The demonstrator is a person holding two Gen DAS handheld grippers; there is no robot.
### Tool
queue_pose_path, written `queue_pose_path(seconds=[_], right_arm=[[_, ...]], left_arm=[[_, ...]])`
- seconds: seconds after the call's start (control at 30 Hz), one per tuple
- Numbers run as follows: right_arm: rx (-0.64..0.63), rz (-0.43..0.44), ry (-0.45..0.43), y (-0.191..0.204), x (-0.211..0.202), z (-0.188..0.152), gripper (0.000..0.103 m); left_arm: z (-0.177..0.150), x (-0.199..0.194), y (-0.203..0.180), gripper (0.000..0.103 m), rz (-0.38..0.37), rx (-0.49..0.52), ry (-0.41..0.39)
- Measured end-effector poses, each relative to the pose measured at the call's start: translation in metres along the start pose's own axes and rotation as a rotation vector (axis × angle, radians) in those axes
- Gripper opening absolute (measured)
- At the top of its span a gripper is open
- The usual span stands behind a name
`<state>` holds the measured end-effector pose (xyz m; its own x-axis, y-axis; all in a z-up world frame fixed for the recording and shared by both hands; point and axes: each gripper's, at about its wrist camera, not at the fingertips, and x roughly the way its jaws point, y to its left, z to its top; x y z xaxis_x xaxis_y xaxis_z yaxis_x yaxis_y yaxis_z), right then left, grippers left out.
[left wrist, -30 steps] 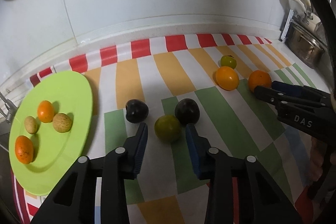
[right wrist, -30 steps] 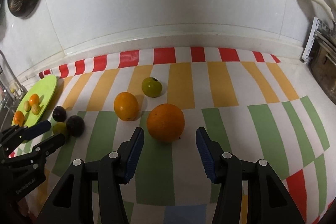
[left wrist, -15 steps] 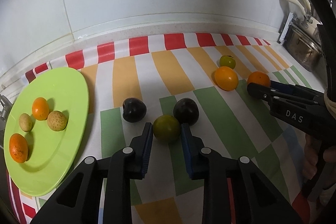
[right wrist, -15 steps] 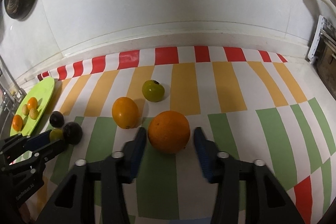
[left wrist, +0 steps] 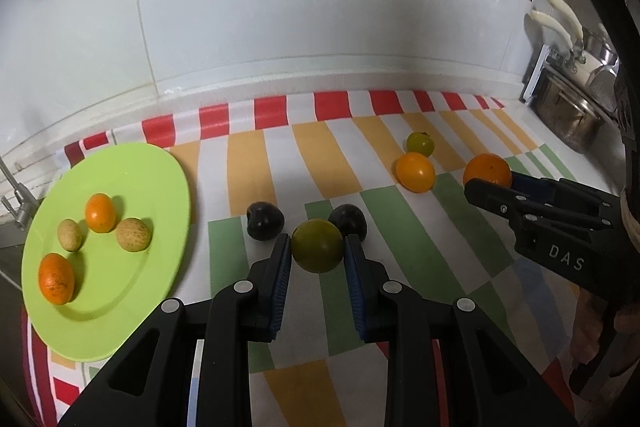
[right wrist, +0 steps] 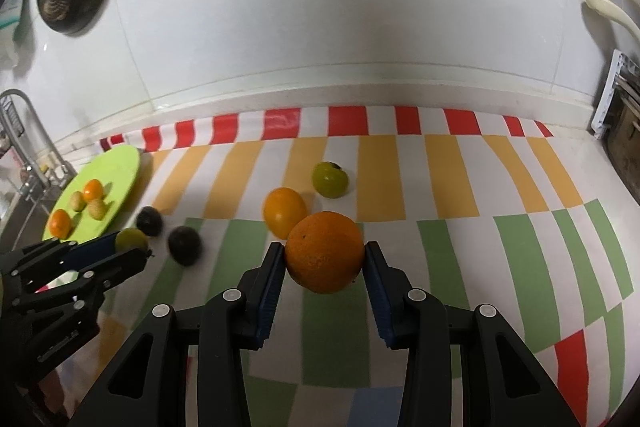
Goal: Organize fruits
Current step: 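Close the left tool on the green lime while the right tool grips the large orange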
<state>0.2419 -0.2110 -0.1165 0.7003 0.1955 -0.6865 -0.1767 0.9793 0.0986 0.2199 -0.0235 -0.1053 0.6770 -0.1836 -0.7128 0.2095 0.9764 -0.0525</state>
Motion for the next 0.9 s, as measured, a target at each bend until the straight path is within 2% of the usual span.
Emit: queue_pose_path(seconds=[0.43, 0.9], right_arm=[[-0.057, 0.056, -0.06, 0.03, -0.04, 0.006, 0.041], [-0.143, 0.149, -0.133, 0.079, -0.07, 0.02, 0.041]], left_arm=[[0.0, -0.046, 0.011, 0.027, 0.024, -0.033, -0.08], [-0.004, -0.097, 0.041, 0.027, 0.1, -0.11, -0.175]])
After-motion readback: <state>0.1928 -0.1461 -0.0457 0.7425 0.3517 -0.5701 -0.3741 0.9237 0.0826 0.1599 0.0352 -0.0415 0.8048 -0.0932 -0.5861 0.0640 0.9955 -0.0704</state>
